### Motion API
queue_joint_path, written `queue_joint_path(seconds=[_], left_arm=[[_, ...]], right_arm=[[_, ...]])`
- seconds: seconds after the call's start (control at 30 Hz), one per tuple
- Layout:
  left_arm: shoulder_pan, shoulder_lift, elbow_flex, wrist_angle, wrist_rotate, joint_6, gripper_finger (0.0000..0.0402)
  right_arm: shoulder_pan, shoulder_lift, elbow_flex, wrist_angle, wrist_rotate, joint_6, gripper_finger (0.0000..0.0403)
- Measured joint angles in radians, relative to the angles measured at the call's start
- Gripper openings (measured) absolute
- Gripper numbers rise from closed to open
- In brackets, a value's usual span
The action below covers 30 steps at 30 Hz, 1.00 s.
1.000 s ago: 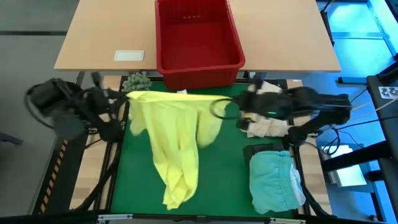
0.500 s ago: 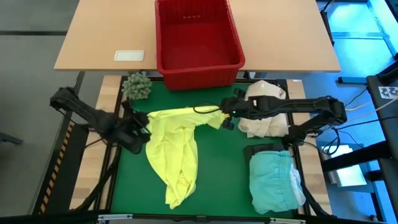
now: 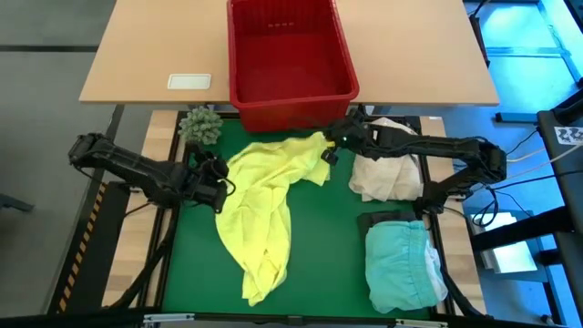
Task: Fold Laundry from Bin
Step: Fold the yellow shirt
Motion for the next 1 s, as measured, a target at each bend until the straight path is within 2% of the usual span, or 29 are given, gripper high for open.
queue_joint_path(seconds=[0.2, 0.27, 0.33, 0.4, 0.5, 0.57, 0.63, 0.8, 0.9, 1.0], left_arm=[[0.032, 0.000, 0.032, 0.002, 0.002, 0.018, 0.0118], [0.015, 0.000, 0.061, 0.015, 0.035, 0.026, 0.0126], [-0.015, 0.000, 0.092, 0.056, 0.139, 0.058, 0.0129], [-0.057, 0.000, 0.116, 0.125, 0.300, 0.091, 0.0130], [-0.145, 0.001, 0.124, 0.279, 0.526, 0.111, 0.0130], [-0.221, 0.017, 0.124, 0.375, 0.612, 0.127, 0.0130], [-0.295, 0.042, 0.124, 0.455, 0.662, 0.144, 0.0129], [-0.446, 0.143, 0.124, 0.609, 0.658, 0.118, 0.0122], [-0.525, 0.239, 0.124, 0.706, 0.608, 0.119, 0.0118], [-0.581, 0.353, 0.124, 0.793, 0.601, 0.117, 0.0112]], right_arm=[[-0.024, -0.002, 0.001, -0.015, 0.002, -0.053, 0.0087], [-0.021, -0.004, 0.016, -0.037, 0.002, -0.069, 0.0106], [-0.003, -0.006, 0.048, -0.057, -0.017, -0.058, 0.0124], [0.023, -0.011, 0.074, -0.077, -0.091, -0.034, 0.0138], [0.100, -0.013, 0.083, -0.048, -0.329, -0.003, 0.0148], [0.180, -0.008, 0.077, -0.032, -0.433, 0.003, 0.0148], [0.270, 0.002, 0.063, -0.020, -0.441, 0.005, 0.0146], [0.503, 0.064, 0.008, 0.090, -0.366, 0.018, 0.0137], [0.621, 0.136, -0.013, 0.211, -0.346, 0.021, 0.0137], [0.712, 0.224, -0.013, 0.329, -0.300, 0.021, 0.0137]])
